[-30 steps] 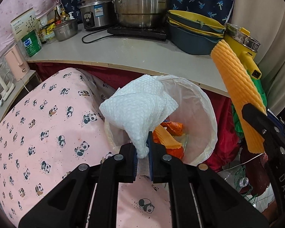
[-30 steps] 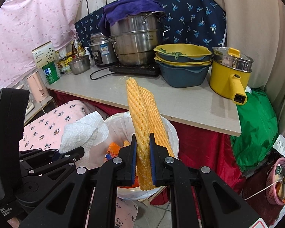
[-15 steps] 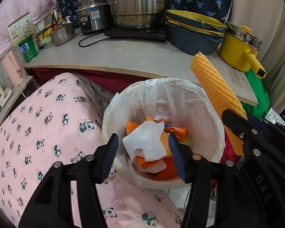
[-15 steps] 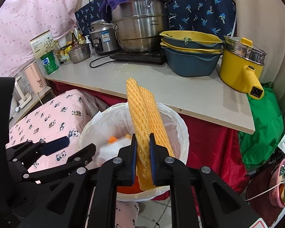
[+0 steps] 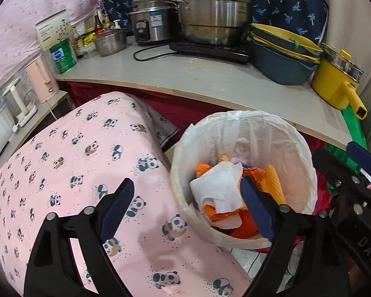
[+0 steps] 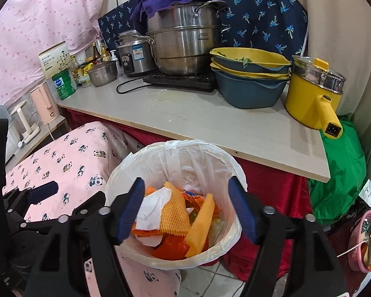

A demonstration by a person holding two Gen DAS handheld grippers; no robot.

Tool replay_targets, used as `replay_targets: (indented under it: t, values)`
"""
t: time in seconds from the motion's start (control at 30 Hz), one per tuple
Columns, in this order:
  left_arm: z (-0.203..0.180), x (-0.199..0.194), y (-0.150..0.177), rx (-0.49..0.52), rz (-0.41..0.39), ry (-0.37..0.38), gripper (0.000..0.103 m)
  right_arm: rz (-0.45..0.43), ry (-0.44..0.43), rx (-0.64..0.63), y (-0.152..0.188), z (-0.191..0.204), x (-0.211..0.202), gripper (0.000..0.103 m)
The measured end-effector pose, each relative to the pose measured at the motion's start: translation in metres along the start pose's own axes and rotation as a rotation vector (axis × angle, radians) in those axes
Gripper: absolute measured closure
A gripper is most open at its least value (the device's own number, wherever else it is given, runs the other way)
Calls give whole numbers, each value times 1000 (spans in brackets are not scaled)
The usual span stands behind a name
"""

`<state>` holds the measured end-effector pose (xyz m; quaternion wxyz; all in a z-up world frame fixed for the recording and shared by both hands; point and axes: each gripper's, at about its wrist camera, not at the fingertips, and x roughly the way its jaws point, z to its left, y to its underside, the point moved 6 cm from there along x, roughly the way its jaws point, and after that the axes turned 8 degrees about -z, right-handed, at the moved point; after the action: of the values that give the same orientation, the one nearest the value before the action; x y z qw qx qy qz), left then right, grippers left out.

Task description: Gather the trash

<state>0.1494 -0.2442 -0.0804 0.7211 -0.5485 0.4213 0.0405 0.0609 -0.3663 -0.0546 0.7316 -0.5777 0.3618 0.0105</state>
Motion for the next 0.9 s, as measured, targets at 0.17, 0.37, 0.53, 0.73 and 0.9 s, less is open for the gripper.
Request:
replay_targets:
  t: [0.17, 0.37, 0.53, 0.73, 0.9]
  values:
    - [6, -6, 2, 0, -7, -12, 17, 4, -5, -27, -1, 7, -3, 34]
    - [13, -14, 2, -8, -14, -21, 17, -6, -10, -29, -2, 12, -10, 34]
    - [18, -20, 2, -13, -19, -28, 17, -13, -11, -37, -3, 16, -16, 34]
    - [25, -30, 5, -20, -23, -38, 15, -16, -9, -45, -2, 19, -24, 30]
    - [34, -38, 10, -21, -19, -54, 15, -5, -4, -56, 2, 20, -30, 28]
